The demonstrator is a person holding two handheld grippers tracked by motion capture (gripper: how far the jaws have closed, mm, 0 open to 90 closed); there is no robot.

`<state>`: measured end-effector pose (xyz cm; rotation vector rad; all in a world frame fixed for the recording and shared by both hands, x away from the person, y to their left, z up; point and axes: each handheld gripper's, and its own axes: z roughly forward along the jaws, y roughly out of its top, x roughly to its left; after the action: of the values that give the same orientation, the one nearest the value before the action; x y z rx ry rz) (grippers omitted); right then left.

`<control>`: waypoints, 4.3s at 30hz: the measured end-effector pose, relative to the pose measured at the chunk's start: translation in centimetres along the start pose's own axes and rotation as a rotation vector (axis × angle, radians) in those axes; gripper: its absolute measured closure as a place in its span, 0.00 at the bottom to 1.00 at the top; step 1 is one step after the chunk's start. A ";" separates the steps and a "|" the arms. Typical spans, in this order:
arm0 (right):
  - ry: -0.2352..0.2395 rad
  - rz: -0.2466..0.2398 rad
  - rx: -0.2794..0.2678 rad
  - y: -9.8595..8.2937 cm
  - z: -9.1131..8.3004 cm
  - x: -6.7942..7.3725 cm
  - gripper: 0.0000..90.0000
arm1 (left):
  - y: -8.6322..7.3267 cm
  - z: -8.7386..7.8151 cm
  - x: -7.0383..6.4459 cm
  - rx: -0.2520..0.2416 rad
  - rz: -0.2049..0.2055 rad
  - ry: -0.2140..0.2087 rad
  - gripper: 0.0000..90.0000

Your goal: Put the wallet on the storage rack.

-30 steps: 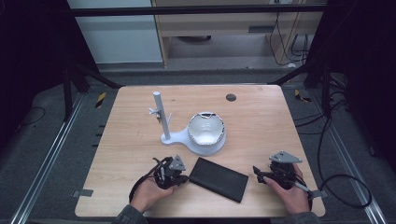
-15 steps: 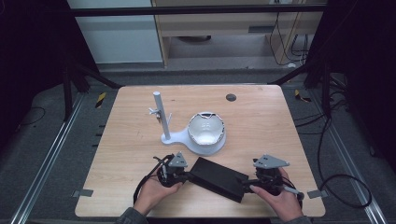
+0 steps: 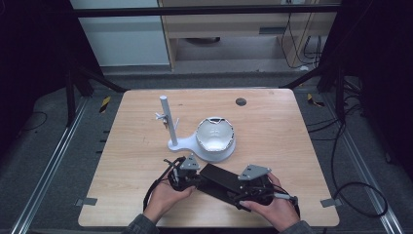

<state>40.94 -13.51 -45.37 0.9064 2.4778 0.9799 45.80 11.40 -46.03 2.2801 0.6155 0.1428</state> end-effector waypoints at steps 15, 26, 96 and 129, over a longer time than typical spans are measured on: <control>-0.037 -0.090 0.120 2.0 1.7 -0.2 0.29 | 0.6 -0.1 0.3 -0.016 -0.019 -0.006 0.96; -0.038 -0.119 0.170 2.3 2.6 0.0 0.34 | 0.7 -0.1 0.3 -0.015 -0.024 -0.007 0.96; -0.045 -0.208 -0.283 0.5 -5.1 -3.4 0.93 | 5.5 -0.6 0.9 0.030 0.012 -0.136 0.59; -0.123 0.170 -0.121 -6.4 0.0 -6.5 0.10 | 12.2 -10.3 0.1 -0.031 0.032 -0.012 0.89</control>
<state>42.92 -21.41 -49.45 1.1167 2.2431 1.0803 47.69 10.81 -30.21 2.2595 0.5675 0.1532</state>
